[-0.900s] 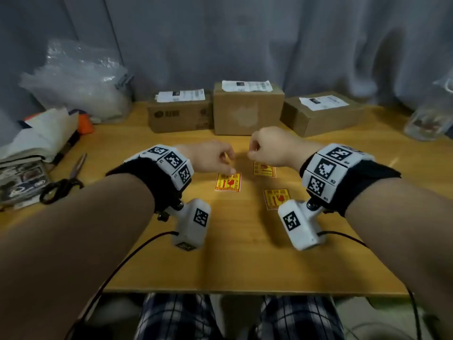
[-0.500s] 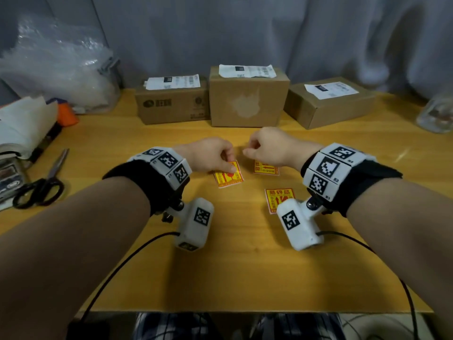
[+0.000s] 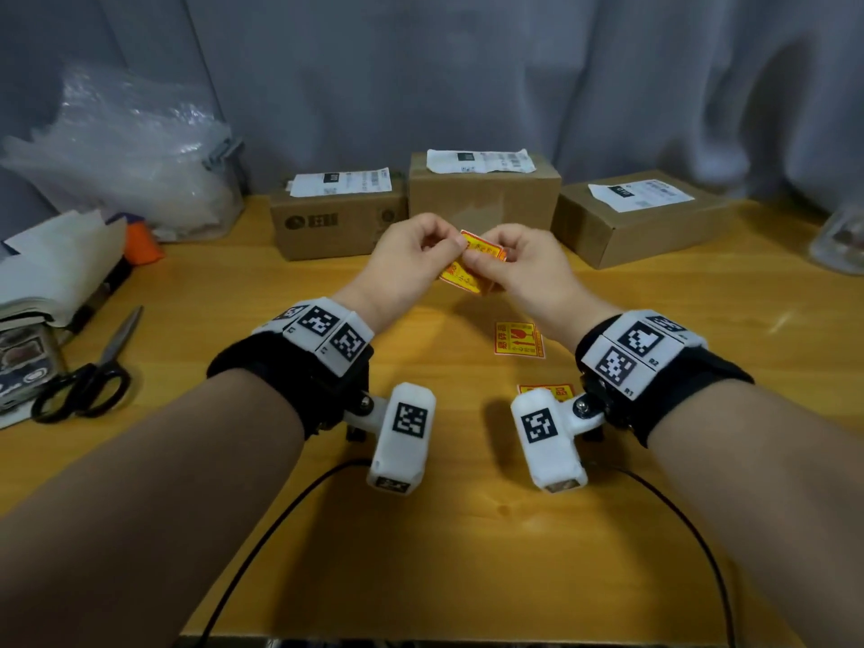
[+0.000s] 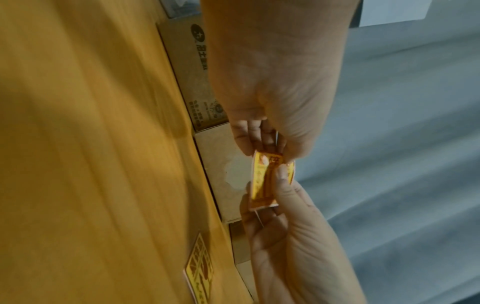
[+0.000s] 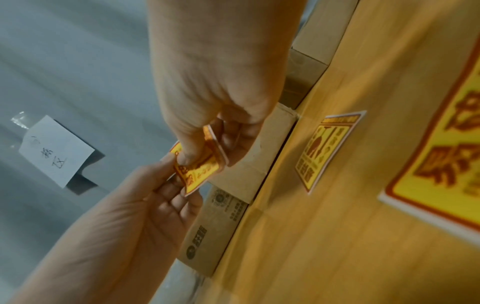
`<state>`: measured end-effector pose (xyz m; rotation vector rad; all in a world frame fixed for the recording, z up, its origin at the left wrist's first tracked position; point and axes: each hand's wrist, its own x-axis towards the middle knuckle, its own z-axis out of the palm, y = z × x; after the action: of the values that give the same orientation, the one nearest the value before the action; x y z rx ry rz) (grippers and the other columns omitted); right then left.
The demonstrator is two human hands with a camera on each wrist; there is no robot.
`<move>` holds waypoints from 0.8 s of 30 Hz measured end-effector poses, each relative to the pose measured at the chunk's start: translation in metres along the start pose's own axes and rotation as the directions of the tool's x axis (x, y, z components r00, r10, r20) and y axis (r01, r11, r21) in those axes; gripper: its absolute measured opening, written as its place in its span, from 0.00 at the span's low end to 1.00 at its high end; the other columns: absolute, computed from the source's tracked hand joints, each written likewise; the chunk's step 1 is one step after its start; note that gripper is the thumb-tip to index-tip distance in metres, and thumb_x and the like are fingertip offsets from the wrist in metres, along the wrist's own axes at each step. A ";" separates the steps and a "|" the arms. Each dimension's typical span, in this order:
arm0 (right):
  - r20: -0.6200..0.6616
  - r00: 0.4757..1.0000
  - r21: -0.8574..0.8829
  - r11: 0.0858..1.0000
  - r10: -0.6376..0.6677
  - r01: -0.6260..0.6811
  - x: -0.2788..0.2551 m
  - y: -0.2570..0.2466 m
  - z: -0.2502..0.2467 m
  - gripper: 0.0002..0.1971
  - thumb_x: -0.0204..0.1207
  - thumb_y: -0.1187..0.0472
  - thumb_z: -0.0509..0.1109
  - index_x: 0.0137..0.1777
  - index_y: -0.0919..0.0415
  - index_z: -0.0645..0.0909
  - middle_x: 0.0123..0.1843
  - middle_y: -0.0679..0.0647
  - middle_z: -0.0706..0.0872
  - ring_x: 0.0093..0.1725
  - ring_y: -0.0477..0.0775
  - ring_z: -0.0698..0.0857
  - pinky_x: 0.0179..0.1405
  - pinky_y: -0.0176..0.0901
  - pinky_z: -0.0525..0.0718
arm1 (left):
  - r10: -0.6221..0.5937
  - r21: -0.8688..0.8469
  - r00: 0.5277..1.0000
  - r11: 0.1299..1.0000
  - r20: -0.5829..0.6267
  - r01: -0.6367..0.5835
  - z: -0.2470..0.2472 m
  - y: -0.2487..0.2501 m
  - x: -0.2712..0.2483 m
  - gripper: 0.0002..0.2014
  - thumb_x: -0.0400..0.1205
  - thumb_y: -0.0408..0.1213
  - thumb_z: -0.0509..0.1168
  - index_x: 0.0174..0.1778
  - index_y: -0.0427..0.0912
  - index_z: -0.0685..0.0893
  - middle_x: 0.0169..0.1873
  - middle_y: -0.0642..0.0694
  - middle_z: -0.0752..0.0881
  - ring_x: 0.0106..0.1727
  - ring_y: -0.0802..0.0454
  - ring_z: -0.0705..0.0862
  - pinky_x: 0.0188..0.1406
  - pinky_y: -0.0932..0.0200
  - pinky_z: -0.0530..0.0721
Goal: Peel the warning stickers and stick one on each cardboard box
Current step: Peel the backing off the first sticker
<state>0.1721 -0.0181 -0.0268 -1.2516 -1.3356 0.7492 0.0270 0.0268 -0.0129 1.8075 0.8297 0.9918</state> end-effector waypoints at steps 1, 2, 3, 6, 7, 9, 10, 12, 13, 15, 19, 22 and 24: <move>-0.018 1.000 -0.002 1.000 -0.018 0.018 -0.001 -0.002 0.000 0.05 0.75 0.65 0.72 0.40 0.56 0.81 0.31 0.48 0.85 0.31 0.42 0.83 0.32 0.35 0.82 | 0.000 -0.001 1.000 1.000 -0.002 0.000 -0.001 0.002 0.001 0.05 0.82 0.32 0.63 0.39 0.42 0.79 0.32 0.47 0.81 0.33 0.58 0.79 0.35 0.68 0.81; -0.032 0.999 -0.005 1.000 -0.030 0.030 -0.001 -0.003 0.000 0.04 0.76 0.64 0.71 0.41 0.56 0.81 0.34 0.50 0.84 0.34 0.44 0.83 0.33 0.35 0.82 | 0.000 -0.001 1.000 1.000 0.005 0.000 -0.002 0.003 0.001 0.06 0.82 0.32 0.63 0.39 0.43 0.78 0.32 0.47 0.82 0.32 0.58 0.80 0.34 0.68 0.82; -0.040 0.999 -0.003 0.999 -0.033 0.033 -0.002 -0.004 0.001 0.04 0.77 0.64 0.70 0.42 0.56 0.80 0.36 0.51 0.83 0.36 0.45 0.83 0.35 0.35 0.83 | -0.002 0.002 1.000 1.000 0.014 0.002 -0.002 0.004 0.001 0.06 0.82 0.32 0.63 0.39 0.44 0.78 0.32 0.46 0.82 0.31 0.58 0.81 0.34 0.67 0.83; -0.024 0.999 0.019 1.000 -0.021 0.022 -0.002 -0.006 0.001 0.05 0.78 0.66 0.68 0.43 0.56 0.78 0.37 0.53 0.83 0.36 0.47 0.84 0.31 0.36 0.84 | -0.007 0.013 0.999 1.000 0.038 0.007 -0.003 0.006 0.000 0.05 0.82 0.31 0.63 0.40 0.42 0.79 0.34 0.44 0.83 0.32 0.56 0.81 0.35 0.66 0.83; -0.013 1.000 -0.009 1.000 -0.026 0.026 -0.002 -0.007 0.000 0.05 0.78 0.66 0.68 0.44 0.56 0.78 0.37 0.53 0.83 0.35 0.47 0.84 0.30 0.36 0.85 | -0.008 0.017 0.999 1.000 0.038 0.008 -0.004 0.007 -0.001 0.05 0.81 0.30 0.64 0.40 0.42 0.79 0.34 0.44 0.83 0.32 0.56 0.81 0.35 0.66 0.83; 0.009 0.999 -0.096 0.995 -0.036 0.037 -0.001 -0.008 -0.003 0.06 0.78 0.66 0.68 0.44 0.54 0.78 0.36 0.51 0.83 0.34 0.46 0.84 0.29 0.35 0.84 | -0.015 0.012 0.999 1.000 0.032 0.015 -0.006 0.007 -0.001 0.05 0.81 0.29 0.64 0.40 0.41 0.80 0.33 0.45 0.84 0.32 0.56 0.81 0.34 0.66 0.83; 0.020 0.999 -0.135 0.990 -0.039 0.041 0.000 -0.009 -0.004 0.06 0.78 0.66 0.68 0.44 0.53 0.78 0.36 0.50 0.83 0.34 0.45 0.83 0.28 0.33 0.82 | -0.022 0.007 0.999 1.000 0.031 0.022 -0.008 0.006 -0.002 0.06 0.80 0.28 0.64 0.39 0.41 0.81 0.33 0.45 0.85 0.31 0.56 0.82 0.34 0.66 0.83; 0.040 0.998 -0.187 0.981 -0.037 0.044 0.001 -0.010 -0.006 0.04 0.78 0.65 0.68 0.46 0.55 0.78 0.36 0.49 0.82 0.34 0.44 0.82 0.27 0.30 0.81 | -0.030 0.005 0.999 1.000 0.041 0.030 -0.009 0.005 -0.003 0.06 0.80 0.28 0.64 0.39 0.41 0.82 0.33 0.44 0.86 0.31 0.56 0.83 0.33 0.65 0.83; 0.050 0.998 -0.212 0.976 -0.033 0.043 0.001 -0.010 -0.007 0.03 0.79 0.65 0.68 0.48 0.57 0.79 0.37 0.48 0.82 0.35 0.44 0.82 0.27 0.28 0.80 | -0.032 0.010 0.998 0.999 0.050 0.031 -0.009 0.004 -0.003 0.06 0.80 0.28 0.64 0.39 0.41 0.82 0.33 0.44 0.86 0.30 0.56 0.83 0.33 0.65 0.83; 0.068 0.998 -0.260 0.965 -0.019 0.036 0.001 -0.011 -0.009 0.03 0.79 0.64 0.68 0.51 0.57 0.79 0.38 0.48 0.82 0.36 0.43 0.82 0.27 0.26 0.80 | -0.033 0.019 0.997 0.999 0.065 0.032 -0.010 0.005 -0.003 0.05 0.80 0.28 0.64 0.39 0.40 0.82 0.33 0.43 0.86 0.31 0.55 0.83 0.32 0.66 0.83; 0.118 0.993 -0.280 0.959 -0.002 0.035 -0.002 -0.013 -0.011 0.03 0.79 0.64 0.68 0.51 0.57 0.79 0.37 0.48 0.82 0.36 0.42 0.81 0.27 0.26 0.79 | -0.047 0.028 0.995 0.999 0.089 0.044 -0.010 0.004 -0.002 0.06 0.80 0.27 0.64 0.39 0.40 0.82 0.33 0.44 0.86 0.29 0.58 0.83 0.32 0.66 0.84; 0.138 0.990 -0.244 0.969 0.001 0.033 -0.003 -0.012 -0.011 0.01 0.80 0.63 0.67 0.49 0.57 0.79 0.37 0.49 0.83 0.35 0.44 0.82 0.32 0.34 0.81 | -0.066 0.045 0.992 0.997 0.110 0.061 -0.011 0.002 -0.002 0.07 0.80 0.28 0.63 0.38 0.41 0.82 0.31 0.45 0.86 0.29 0.59 0.84 0.31 0.67 0.84; 0.119 0.993 -0.159 0.987 0.004 0.015 -0.003 -0.011 -0.011 0.01 0.79 0.63 0.68 0.47 0.56 0.79 0.38 0.51 0.86 0.35 0.43 0.85 0.36 0.36 0.83 | -0.076 0.062 0.991 0.996 0.113 0.069 -0.012 0.001 -0.003 0.07 0.80 0.28 0.63 0.38 0.41 0.82 0.30 0.45 0.85 0.29 0.58 0.83 0.31 0.67 0.84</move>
<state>0.1797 -0.0264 -0.0151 -1.3457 -1.5198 0.7339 0.0151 0.0284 -0.0089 1.8515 0.8538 0.8171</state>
